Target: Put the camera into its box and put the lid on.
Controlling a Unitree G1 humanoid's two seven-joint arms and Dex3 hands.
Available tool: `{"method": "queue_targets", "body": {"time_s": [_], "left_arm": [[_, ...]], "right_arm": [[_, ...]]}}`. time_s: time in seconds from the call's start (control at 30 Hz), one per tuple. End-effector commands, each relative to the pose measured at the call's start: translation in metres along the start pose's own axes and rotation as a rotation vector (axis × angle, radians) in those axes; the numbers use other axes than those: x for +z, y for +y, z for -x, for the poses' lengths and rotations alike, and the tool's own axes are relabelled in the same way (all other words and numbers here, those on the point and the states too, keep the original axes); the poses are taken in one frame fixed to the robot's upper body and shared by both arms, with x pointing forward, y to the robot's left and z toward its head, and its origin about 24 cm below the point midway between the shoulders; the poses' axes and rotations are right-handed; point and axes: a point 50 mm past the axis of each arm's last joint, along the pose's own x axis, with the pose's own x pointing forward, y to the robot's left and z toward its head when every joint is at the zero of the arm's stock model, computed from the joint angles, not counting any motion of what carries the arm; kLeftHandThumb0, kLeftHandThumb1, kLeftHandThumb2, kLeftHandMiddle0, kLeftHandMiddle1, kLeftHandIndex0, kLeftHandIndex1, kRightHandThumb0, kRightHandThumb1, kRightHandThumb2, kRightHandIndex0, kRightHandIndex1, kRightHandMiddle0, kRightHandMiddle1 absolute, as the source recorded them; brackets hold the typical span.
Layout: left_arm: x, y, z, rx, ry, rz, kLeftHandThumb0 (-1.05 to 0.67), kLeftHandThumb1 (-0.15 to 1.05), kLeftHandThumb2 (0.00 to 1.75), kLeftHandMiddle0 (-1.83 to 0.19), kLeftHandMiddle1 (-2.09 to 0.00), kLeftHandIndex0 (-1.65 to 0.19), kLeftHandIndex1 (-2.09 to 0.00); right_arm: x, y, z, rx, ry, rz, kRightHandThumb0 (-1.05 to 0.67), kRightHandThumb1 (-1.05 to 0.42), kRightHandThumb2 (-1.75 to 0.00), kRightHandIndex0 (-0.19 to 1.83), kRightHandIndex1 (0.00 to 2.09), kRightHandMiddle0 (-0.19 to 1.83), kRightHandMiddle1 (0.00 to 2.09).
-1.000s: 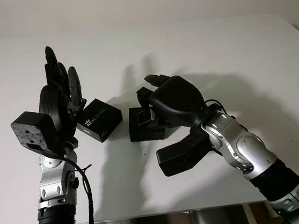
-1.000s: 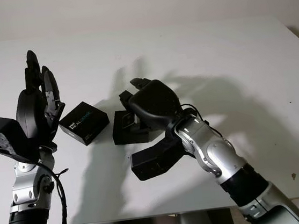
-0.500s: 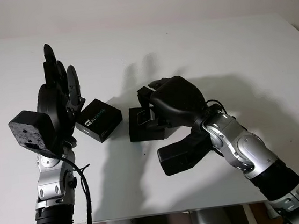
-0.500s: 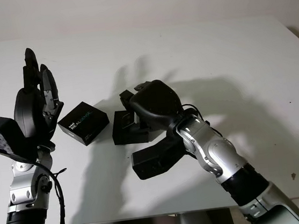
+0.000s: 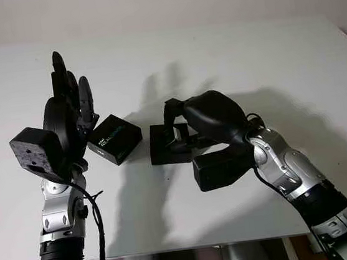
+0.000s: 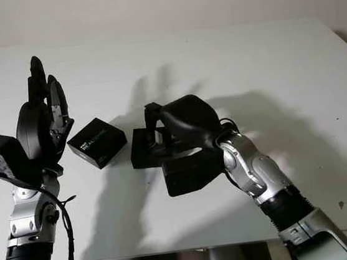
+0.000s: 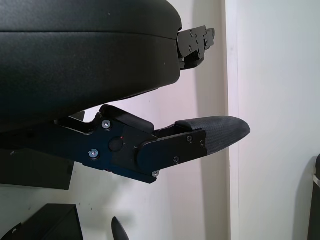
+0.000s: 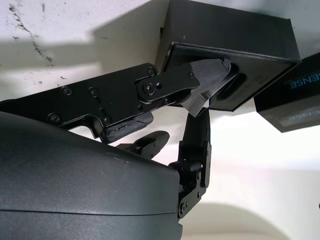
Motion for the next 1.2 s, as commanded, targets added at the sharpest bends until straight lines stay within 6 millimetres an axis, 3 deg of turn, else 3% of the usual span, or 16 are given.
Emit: {"method": "queue_targets", "body": {"time_s": [0.0,0.73,1.17], "left_arm": [[0.006,0.0,-0.001,-0.008,-0.023,-0.005,-0.7,1.05,0.63,0.19,0.0,0.19,0.0],[0.007,0.003,0.0,-0.006,-0.027,-0.015,-0.69,1.05,0.64,0.19,0.0,0.19,0.0],[0.008,0.003,0.002,-0.001,-0.028,-0.022,-0.7,1.05,0.64,0.19,0.0,0.19,0.0]], "right_arm": [[-0.005,-0.004,-0.001,-0.029,0.012,-0.012,-0.44,-0.99,-0.05,0.56,0.07,0.38,1.26],[-0.016,-0.002,0.005,-0.167,0.068,-0.238,-0.4,-0.98,-0.05,0.5,0.05,0.32,1.53],[-0.014,-0.001,0.014,-0.179,0.077,-0.29,-0.42,-1.01,-0.06,0.46,0.04,0.28,1.57]]}}
